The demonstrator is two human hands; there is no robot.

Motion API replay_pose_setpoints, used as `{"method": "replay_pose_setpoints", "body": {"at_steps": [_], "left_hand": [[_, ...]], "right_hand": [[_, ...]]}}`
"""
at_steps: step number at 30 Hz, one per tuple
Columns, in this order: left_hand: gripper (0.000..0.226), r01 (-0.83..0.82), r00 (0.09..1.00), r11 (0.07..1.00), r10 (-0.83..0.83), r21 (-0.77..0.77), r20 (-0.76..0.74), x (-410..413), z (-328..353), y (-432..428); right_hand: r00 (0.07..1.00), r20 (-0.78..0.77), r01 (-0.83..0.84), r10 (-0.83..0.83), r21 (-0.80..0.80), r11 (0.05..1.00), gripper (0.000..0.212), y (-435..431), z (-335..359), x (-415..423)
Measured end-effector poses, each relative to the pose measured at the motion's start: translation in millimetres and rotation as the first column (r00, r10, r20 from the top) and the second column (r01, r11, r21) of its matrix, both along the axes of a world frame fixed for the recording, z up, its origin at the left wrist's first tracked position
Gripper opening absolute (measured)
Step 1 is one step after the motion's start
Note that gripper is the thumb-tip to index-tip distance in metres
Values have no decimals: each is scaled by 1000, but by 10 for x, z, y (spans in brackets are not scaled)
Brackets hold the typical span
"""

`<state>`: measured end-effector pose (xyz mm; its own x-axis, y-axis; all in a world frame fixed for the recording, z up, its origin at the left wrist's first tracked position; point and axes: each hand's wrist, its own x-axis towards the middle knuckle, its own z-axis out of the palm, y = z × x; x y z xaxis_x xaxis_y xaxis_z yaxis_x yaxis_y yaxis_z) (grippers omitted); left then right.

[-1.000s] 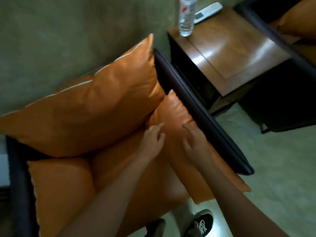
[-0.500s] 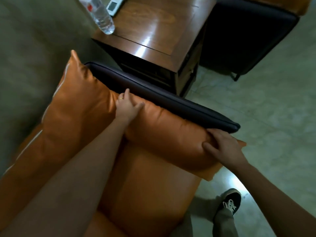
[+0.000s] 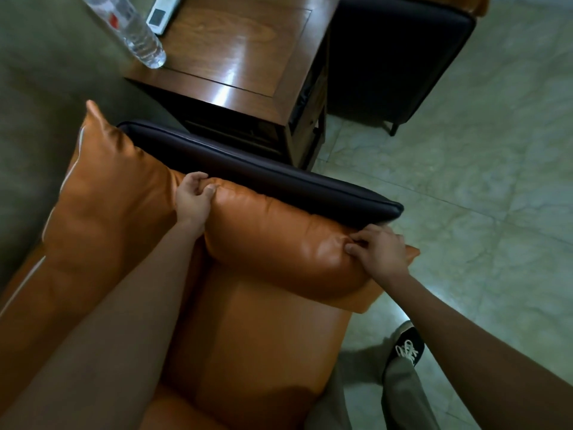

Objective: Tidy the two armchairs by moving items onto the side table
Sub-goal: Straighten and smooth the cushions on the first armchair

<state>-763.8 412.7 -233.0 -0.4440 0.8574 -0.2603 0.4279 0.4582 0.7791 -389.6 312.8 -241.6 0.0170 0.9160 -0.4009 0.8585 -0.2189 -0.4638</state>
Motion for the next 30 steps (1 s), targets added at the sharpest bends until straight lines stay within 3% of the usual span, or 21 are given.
{"method": "replay_pose_setpoints", "body": {"at_steps": [5, 10, 12, 16, 19, 22, 24, 26, 27, 30], "left_hand": [[20, -2, 997, 1000, 2, 10, 80, -77, 149, -10], [22, -31, 984, 997, 19, 68, 180, -152, 283, 3], [22, -19, 982, 997, 5, 70, 187, -152, 299, -14], [23, -9, 993, 995, -2, 95, 121, 13, 287, -14], [31, 119, 988, 991, -111, 68, -105, 201, 246, -28], [54, 405, 836, 914, -381, -24, -394, 393, 241, -223], [65, 628, 592, 763, -595, -152, -543, 625, 242, -428], [77, 760, 379, 588, -747, -277, -546, 895, 189, -643], [84, 777, 338, 545, -782, -314, -524, 1001, 149, -717], [105, 766, 339, 544, -794, -342, -505, 1050, 37, -723]], "right_hand": [[1000, 5, 16, -17, 89, 996, 13, -106, 40, -47], [997, 35, 50, -67, 362, 931, 10, -166, 125, -22], [996, 39, 56, -77, 389, 919, 12, -166, 123, -45], [995, 16, 90, -98, 274, 957, 16, -153, 45, -126], [994, -20, 105, -104, 208, 972, 25, -112, -20, -77], [998, -70, 8, 7, 223, 975, 43, -164, -32, 31], [995, -6, -93, 97, 231, 969, 58, -240, -47, 115], [989, 98, -127, 108, 220, 967, 71, -303, -84, 216], [987, 140, -104, 75, 211, 972, 76, -314, -102, 270], [985, 173, -25, -11, 201, 979, 83, -348, -177, 418]]}}
